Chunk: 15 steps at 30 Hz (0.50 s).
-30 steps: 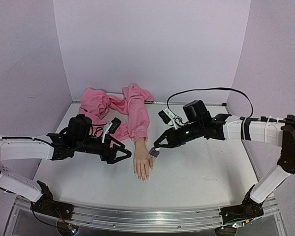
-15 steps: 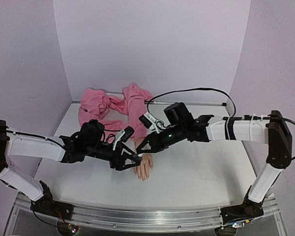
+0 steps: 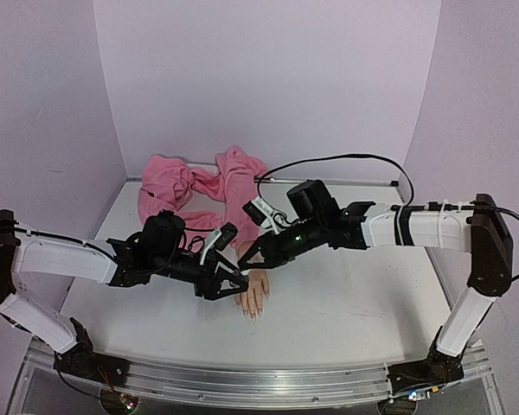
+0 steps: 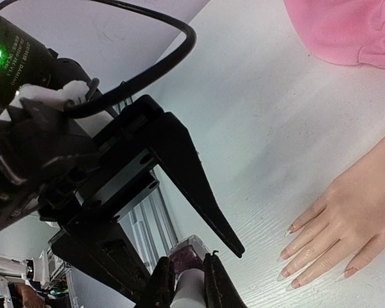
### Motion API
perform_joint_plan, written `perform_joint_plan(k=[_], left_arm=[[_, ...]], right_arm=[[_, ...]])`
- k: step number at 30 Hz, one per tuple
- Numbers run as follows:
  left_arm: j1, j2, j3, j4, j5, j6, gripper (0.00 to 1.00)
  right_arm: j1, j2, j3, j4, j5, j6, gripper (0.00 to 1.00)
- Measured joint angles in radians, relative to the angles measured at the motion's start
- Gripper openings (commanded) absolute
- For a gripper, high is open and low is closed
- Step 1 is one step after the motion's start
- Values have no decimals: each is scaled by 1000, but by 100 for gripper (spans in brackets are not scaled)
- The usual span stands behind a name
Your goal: Paint the nails
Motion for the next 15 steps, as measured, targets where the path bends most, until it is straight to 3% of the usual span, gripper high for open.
perform_joint_plan(k=[9,11,13,15], left_arm=[[0,2,0,3,1,7,25],[0,2,0,3,-2,11,27],[0,2,0,2,-3,20,41],[0,2,0,3,-5,26,46]], right_arm=[[5,0,1,0,0,0,0],[7,0,1,0,-1,0,0],[8,0,3,0,-1,0,0],[9,0,3,1,-1,0,0]])
